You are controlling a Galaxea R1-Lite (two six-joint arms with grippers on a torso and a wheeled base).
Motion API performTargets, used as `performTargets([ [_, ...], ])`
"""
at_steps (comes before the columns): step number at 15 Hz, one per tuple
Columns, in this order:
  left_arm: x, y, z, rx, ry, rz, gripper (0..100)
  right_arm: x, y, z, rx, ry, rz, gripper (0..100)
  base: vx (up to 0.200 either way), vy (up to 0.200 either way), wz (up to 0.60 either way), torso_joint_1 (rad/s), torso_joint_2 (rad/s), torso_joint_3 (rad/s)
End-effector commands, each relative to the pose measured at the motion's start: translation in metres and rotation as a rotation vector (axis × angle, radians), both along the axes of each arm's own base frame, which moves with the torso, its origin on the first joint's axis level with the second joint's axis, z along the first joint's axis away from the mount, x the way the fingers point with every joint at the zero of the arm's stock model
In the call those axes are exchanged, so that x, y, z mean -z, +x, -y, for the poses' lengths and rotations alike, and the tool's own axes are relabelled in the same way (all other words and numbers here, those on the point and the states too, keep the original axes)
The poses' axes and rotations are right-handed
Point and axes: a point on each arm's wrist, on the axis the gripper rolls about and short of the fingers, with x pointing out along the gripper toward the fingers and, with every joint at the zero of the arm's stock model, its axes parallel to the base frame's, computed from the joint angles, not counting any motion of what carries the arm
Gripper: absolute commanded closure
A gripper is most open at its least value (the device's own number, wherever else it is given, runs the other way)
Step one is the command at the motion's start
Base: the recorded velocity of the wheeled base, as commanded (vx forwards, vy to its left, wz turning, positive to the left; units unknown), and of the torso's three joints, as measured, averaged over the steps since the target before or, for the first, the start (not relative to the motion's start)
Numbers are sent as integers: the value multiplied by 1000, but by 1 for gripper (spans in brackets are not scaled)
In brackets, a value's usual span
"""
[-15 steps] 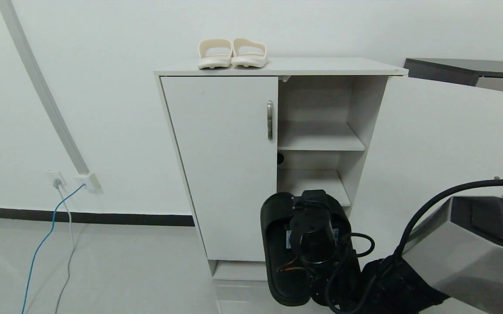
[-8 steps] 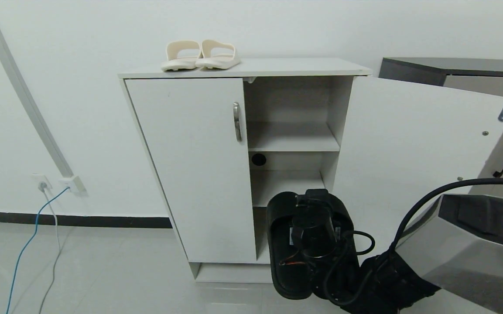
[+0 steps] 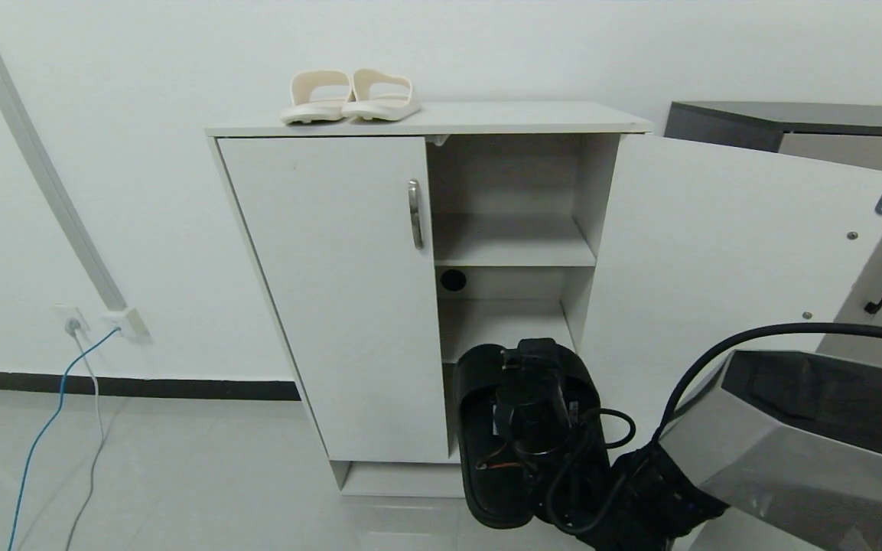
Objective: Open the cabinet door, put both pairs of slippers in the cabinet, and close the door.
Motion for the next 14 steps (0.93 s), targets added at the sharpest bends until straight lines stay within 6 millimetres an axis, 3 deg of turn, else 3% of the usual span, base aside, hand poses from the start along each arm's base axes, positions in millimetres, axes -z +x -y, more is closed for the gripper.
performTargets([
  [1,0,0,0,-1,1,-2,100,6,5,-5,-4,2,-1,100,0,0,0,0,0,0],
  [14,0,0,0,-1,1,-2,100,20,11,-9,1,-2,-6,100,0,0,0,1,0,-6],
])
